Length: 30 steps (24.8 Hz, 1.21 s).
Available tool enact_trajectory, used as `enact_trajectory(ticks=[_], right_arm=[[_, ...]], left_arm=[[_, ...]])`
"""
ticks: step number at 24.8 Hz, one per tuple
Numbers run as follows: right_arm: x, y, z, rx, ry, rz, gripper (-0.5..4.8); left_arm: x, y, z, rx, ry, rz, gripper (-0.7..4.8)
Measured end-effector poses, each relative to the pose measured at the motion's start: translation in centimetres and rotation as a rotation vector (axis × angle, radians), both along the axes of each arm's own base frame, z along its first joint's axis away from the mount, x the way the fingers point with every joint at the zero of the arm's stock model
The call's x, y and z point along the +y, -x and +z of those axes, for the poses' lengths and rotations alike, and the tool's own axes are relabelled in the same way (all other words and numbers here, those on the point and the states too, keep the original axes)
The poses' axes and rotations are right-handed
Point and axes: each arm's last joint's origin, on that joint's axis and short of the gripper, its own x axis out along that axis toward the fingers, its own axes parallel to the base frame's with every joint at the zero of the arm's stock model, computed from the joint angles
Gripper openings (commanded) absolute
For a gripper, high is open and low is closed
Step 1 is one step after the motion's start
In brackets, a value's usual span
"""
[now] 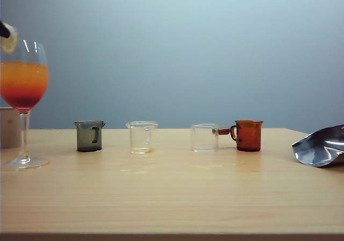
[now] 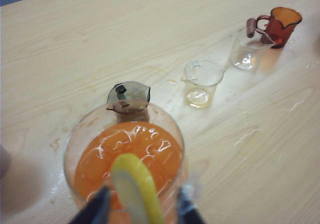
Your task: Pick up the lemon slice from the paper cup on the left and carefully insert it into the rim of the goblet.
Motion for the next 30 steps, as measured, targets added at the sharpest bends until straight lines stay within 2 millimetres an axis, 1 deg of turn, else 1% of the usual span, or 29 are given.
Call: enact_trajectory(ticks=[2, 6, 8, 10, 11, 12, 15, 16, 17, 19, 21, 26, 28, 30], right_arm=[[0.0, 0.0, 0.0, 0.0, 0.0, 0.0, -0.09], [0.0, 0.0, 0.0, 0.002, 0.001, 0.0, -0.09], [0.0, 0.0, 0.0, 0.004, 0.003, 0.0, -0.09], [0.0, 0.0, -0.1, 0.006, 0.004, 0.0, -0.09], [0.0, 0.0, -0.1, 0.005, 0.004, 0.0, -0.09], [0.0, 0.0, -0.1, 0.006, 0.004, 0.0, -0.09], [0.0, 0.0, -0.1, 0.008, 0.006, 0.0, -0.09], [0.0, 0.1, -0.2, 0.017, 0.012, -0.001, -0.09], [-0.1, 0.1, -0.2, 0.022, 0.016, -0.002, -0.09], [-0.3, 0.3, -0.2, 0.034, 0.031, -0.035, -0.09], [-0.7, 0.6, 0.1, 0.034, 0.039, -0.068, -0.09], [-2.3, 1.6, 1.4, 0.023, 0.038, -0.109, -0.09], [-3.4, 1.9, 1.8, 0.023, 0.038, -0.133, -0.09], [-4.8, 2.3, 1.7, 0.025, 0.032, -0.17, -0.09]], left_arm=[[0.0, 0.0, 0.0, 0.0, 0.001, 0.001, 1.9], [0.0, 0.1, 0.0, -0.001, 0.0, 0.001, 1.96], [0.0, 0.1, 0.1, 0.001, 0.001, 0.004, 2.27], [0.0, 0.2, 0.2, -0.001, 0.0, 0.012, 3.23], [0.0, 0.4, 0.3, -0.002, 0.001, 0.024, 3.44], [0.0, 0.5, 0.5, -0.006, -0.001, 0.039, 3.56], [-0.1, 1.1, 1.2, -0.044, -0.004, 0.071, 3.54], [-0.2, 1.6, 1.9, -0.069, 0.0, 0.078, 3.37], [-0.3, 1.8, 2.2, -0.081, 0.005, 0.088, 2.43], [-0.4, 2.7, 2.9, -0.097, 0.039, 0.123, 0.22], [-0.7, 3.6, 3.6, -0.117, 0.075, 0.139, -0.07], [-1.2, 6.0, 5.3, -0.2, 0.117, 0.154, -0.06], [-1.4, 6.9, 5.7, -0.221, 0.126, 0.159, -0.06], [-1.7, 8.1, 6.1, -0.25, 0.131, 0.174, -0.06]])
